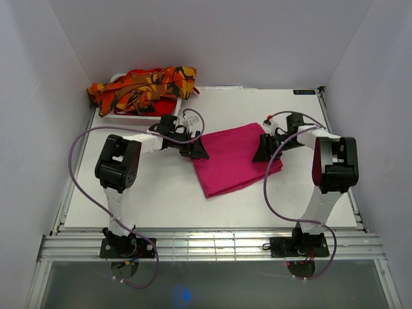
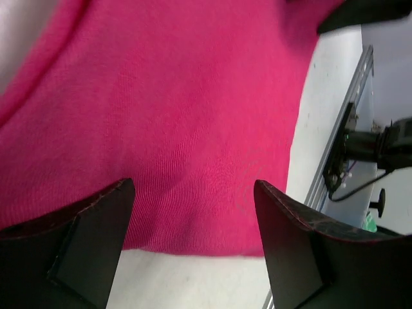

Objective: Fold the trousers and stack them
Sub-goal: Neatly place the folded trousers to the corner

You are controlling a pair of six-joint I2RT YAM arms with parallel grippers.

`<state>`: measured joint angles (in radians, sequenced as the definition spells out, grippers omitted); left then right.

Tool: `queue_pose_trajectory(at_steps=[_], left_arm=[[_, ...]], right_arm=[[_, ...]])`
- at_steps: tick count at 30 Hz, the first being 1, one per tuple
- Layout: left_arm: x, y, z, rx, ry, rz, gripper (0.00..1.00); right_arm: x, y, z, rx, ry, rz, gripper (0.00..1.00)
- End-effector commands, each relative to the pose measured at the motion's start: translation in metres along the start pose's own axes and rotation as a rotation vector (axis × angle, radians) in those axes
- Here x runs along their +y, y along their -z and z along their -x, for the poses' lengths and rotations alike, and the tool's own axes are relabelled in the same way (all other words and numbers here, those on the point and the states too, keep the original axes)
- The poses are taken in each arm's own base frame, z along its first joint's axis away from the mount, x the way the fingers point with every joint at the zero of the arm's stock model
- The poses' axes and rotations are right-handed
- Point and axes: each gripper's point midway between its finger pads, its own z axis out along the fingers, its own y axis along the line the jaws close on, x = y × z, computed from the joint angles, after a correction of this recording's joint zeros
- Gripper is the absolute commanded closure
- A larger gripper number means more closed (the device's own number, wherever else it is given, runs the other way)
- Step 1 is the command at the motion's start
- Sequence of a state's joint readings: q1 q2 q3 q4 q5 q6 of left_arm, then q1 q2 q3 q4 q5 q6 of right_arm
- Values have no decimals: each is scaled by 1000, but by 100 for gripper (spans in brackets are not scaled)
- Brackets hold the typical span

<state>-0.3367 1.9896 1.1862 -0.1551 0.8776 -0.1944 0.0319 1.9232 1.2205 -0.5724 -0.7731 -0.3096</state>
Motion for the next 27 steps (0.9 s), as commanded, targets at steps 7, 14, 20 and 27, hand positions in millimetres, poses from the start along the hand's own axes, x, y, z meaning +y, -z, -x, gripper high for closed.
queue_pose_trajectory(at_steps=[7,14,20,27], left_arm=[[17,-20,79,-54,-56,32,4],[-21,61,110,-304,-177,255,2],[-17,161,139,-555,-179,634,2],[15,203,117,-507,36,817,2]], right_arm=[[-12,55,1,-47,35,-345,30],[61,55,42,-138,274,-521,8],[93,6,23,-107,356,-641,10],[60,-42,-13,64,239,-798,10]])
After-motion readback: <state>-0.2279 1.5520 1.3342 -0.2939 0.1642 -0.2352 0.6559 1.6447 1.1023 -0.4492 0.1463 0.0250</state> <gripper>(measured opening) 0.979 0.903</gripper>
